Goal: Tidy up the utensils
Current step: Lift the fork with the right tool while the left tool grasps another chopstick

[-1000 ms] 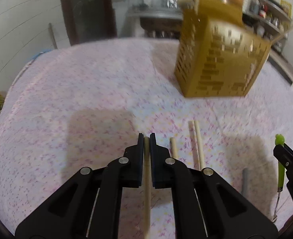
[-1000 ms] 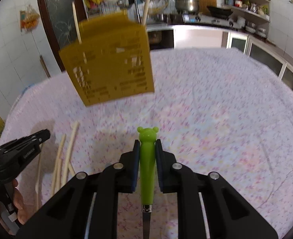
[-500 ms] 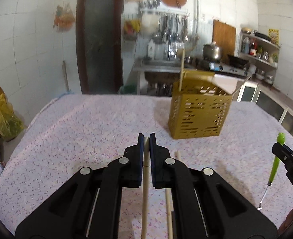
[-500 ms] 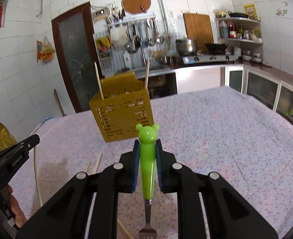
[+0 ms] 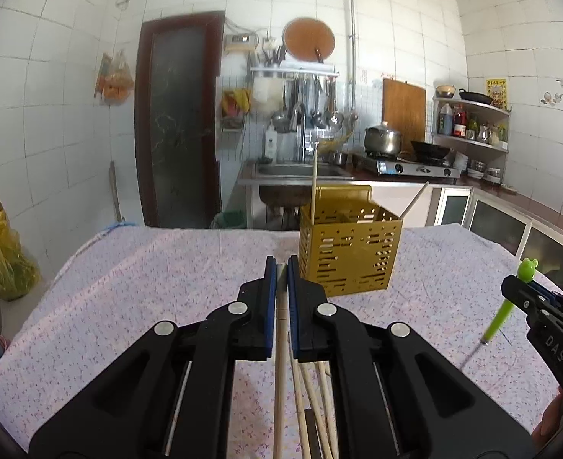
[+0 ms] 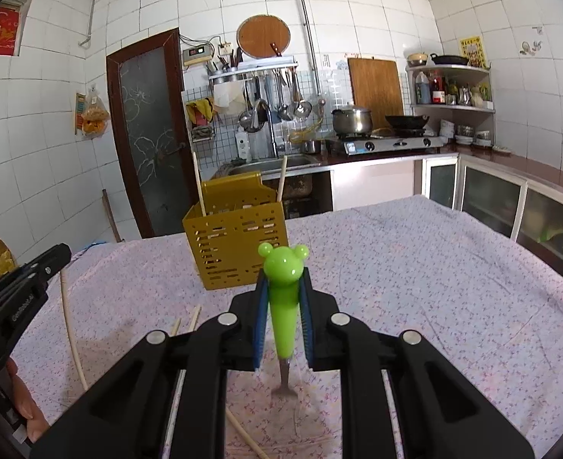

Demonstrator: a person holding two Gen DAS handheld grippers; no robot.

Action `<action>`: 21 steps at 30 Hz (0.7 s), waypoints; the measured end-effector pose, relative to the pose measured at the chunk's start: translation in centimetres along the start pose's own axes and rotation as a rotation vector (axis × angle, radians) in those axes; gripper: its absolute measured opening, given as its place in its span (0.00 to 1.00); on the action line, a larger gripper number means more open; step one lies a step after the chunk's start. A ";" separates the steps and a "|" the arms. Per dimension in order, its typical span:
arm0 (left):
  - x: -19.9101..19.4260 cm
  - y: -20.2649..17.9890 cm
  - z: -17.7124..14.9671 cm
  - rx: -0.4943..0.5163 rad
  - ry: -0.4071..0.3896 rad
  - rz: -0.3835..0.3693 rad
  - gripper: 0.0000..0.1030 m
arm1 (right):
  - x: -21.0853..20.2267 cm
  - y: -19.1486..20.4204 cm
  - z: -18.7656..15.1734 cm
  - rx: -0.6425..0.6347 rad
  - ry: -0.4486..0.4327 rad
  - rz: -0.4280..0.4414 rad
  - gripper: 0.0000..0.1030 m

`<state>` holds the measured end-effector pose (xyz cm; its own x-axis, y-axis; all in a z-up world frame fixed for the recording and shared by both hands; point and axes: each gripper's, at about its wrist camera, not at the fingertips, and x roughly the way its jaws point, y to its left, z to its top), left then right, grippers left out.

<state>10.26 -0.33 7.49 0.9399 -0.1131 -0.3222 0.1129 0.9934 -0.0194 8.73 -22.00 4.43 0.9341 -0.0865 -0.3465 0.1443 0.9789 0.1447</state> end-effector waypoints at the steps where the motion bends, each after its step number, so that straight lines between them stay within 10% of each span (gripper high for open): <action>1: -0.2 -0.1 0.1 0.000 -0.008 -0.003 0.05 | 0.0 0.1 0.1 -0.004 -0.006 0.001 0.15; 21: -0.2 -1.6 5.9 0.011 -0.161 0.006 0.05 | 1.5 0.2 4.3 -0.056 -0.055 0.059 0.15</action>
<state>11.76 -2.04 13.16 0.9800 -0.1095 -0.1664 0.1099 0.9939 -0.0069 11.55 -22.73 7.93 0.9571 -0.0366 -0.2875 0.0712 0.9913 0.1108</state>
